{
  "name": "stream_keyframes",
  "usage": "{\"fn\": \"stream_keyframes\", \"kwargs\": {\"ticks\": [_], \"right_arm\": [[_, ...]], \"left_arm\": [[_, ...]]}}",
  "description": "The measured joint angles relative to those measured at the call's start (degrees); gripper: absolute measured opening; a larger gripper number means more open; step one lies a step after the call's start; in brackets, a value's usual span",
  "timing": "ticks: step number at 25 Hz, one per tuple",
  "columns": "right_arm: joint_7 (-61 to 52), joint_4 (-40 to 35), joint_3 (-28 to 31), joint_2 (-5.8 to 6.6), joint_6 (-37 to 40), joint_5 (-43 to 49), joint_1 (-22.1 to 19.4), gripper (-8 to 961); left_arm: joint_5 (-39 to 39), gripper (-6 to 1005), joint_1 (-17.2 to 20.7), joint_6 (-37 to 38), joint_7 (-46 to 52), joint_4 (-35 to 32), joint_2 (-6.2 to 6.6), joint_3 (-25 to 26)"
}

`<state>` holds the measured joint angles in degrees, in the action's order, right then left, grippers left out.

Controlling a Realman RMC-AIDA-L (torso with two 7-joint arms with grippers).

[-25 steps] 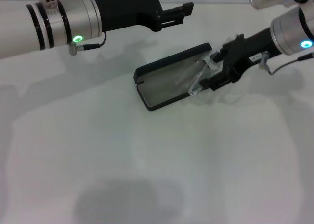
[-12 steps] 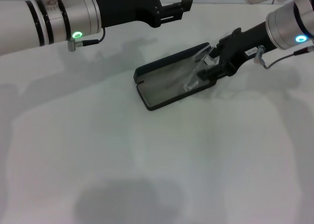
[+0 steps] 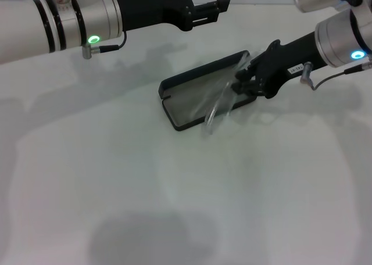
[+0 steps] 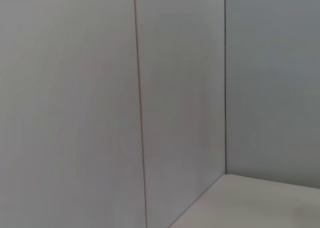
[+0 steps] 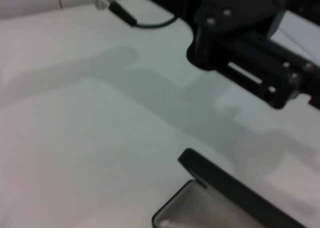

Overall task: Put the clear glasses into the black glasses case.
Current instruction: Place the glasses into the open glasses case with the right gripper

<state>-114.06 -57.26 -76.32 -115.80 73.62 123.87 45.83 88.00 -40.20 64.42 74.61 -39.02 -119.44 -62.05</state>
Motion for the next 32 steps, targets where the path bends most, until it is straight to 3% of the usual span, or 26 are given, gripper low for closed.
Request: {"fn": "stream_keyframes", "kwargs": {"ticks": [8,15,22,32], "right_arm": [[-0.39,-0.49,0.95,0.27,-0.21,-0.16,-1.53,136],[1.13,-3.07,1.25,0.46,1.17,-0.19,-4.2,145],[9.98,-8.53,1.07,0.59,7.28,2.12,-6.62,155],[14.61,-7.45,-2.07,0.29,12.23,13.64,0.3,446]], "left_arm": [[-0.02,639,-0.1,0.01,0.09,0.0,-0.08,0.0],[-0.01,639,-0.08,0.01,0.42,0.0,-0.09,0.0],[0.03,639,0.19,0.35,0.73,0.0,-0.07,0.0],[0.08,638,0.37,0.21,1.5,0.27,-0.02,0.05]]}}
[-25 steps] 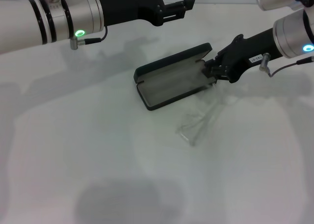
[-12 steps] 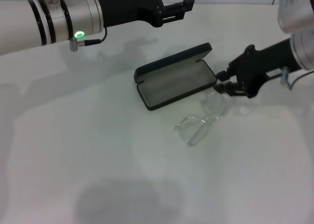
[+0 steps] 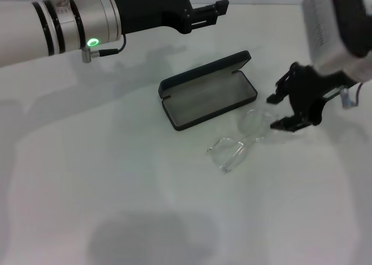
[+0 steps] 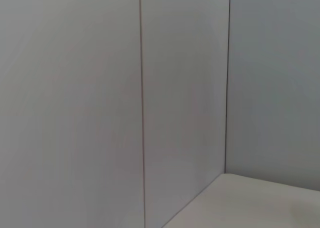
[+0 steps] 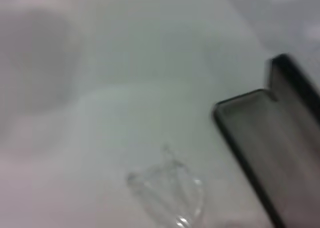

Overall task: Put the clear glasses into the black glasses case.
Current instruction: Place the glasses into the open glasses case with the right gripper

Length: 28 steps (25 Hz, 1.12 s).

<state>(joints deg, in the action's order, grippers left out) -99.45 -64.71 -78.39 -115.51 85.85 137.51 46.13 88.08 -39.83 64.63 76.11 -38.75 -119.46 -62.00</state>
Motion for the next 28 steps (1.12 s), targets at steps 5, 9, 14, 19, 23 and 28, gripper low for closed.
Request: {"fn": "stream_keyframes", "kwargs": {"ticks": [5,9,14,19,23,28], "right_arm": [[1.41,2.25,-6.02,-0.4,-3.13,0.47,1.66,476],[2.24,4.37,-9.89,-0.67,-7.48,-1.56,2.63,476],[2.35,9.35,-15.3,-0.68,-11.52,-3.42,5.86,475],[2.28,10.2,-15.36,-0.67,-11.36,-4.2,6.52,474],[2.23,10.4,-15.14,-0.55,-10.92,-4.08,6.66,473],[2.17,10.36,-15.13,-0.36,-9.35,-3.28,6.63,471]], "left_arm": [[0.0,638,0.29,-0.12,0.01,0.21,-0.03,0.26],[0.01,638,0.52,-0.21,-0.41,0.23,-0.06,0.3],[-0.16,638,0.66,-0.29,-1.17,0.2,-0.04,0.38],[-0.19,638,0.71,-0.3,-1.72,0.21,-0.02,0.39],[-0.13,638,0.76,-0.3,-1.79,0.1,0.0,0.39],[-0.05,638,0.81,-0.29,-1.84,0.02,0.02,0.39]]}}
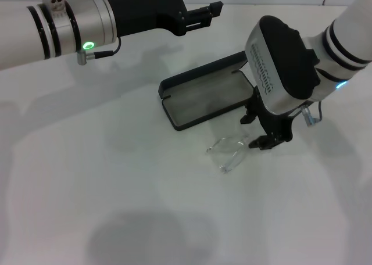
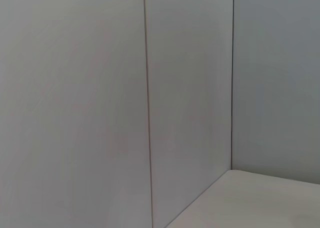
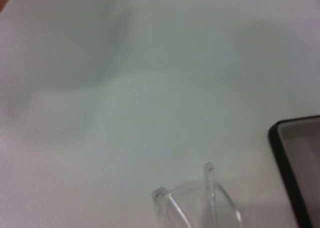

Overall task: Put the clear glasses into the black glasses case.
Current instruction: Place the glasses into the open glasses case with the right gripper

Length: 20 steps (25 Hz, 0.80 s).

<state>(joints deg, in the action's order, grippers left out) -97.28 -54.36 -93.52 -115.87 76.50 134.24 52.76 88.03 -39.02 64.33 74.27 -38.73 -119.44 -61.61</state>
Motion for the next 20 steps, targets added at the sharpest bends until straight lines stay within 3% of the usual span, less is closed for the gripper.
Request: {"fn": "stream_keyframes", "kwargs": {"ticks": [20], "right_arm": [[0.18,5.45,-3.51,-0.31,-4.0,-1.32,1.97,465]], "left_arm": [[0.05,638,-0.01,0.0,-0.59,-0.15,-0.09,-0.1]]}}
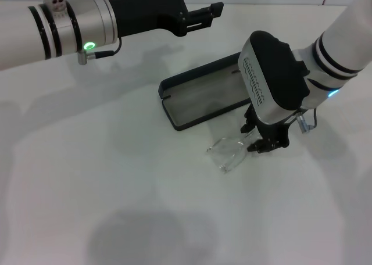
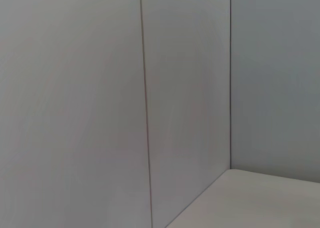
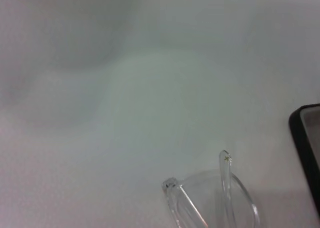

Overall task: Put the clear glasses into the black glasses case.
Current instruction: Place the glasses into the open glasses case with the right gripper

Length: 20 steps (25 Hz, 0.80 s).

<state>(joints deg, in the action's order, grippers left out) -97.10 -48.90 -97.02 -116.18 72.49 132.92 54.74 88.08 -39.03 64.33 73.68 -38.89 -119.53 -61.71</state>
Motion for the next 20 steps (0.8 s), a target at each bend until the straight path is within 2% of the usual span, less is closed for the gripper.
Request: {"fn": "stream_keyframes", "kwargs": {"ticks": [5,7,13,16,20], "right_arm": [[0.06,-0.23,0.47,0.0,-1.09,-1.07,-0.57,461],[0.06,-0.19,0.57,0.0,-1.28,-1.08,-0.62,322],[0.05,-0.9,0.56,0.14,-1.06,-0.81,-1.15,89],[0.02,-2.87,1.51,0.27,-0.9,-0.83,-2.25,73],[0.0,-9.69,3.81,0.42,-1.0,-0.2,-5.93,64]], "left_arm": [[0.0,638,0.01,0.0,-0.14,-0.05,0.0,-0.02],[0.0,638,0.01,0.0,-0.18,-0.05,0.0,-0.1],[0.0,638,0.01,0.0,-0.2,-0.05,0.0,-0.12],[0.0,638,0.01,0.0,-0.21,-0.05,0.0,-0.08],[-0.05,638,0.33,0.0,-0.21,-0.07,0.0,-0.04]]}}
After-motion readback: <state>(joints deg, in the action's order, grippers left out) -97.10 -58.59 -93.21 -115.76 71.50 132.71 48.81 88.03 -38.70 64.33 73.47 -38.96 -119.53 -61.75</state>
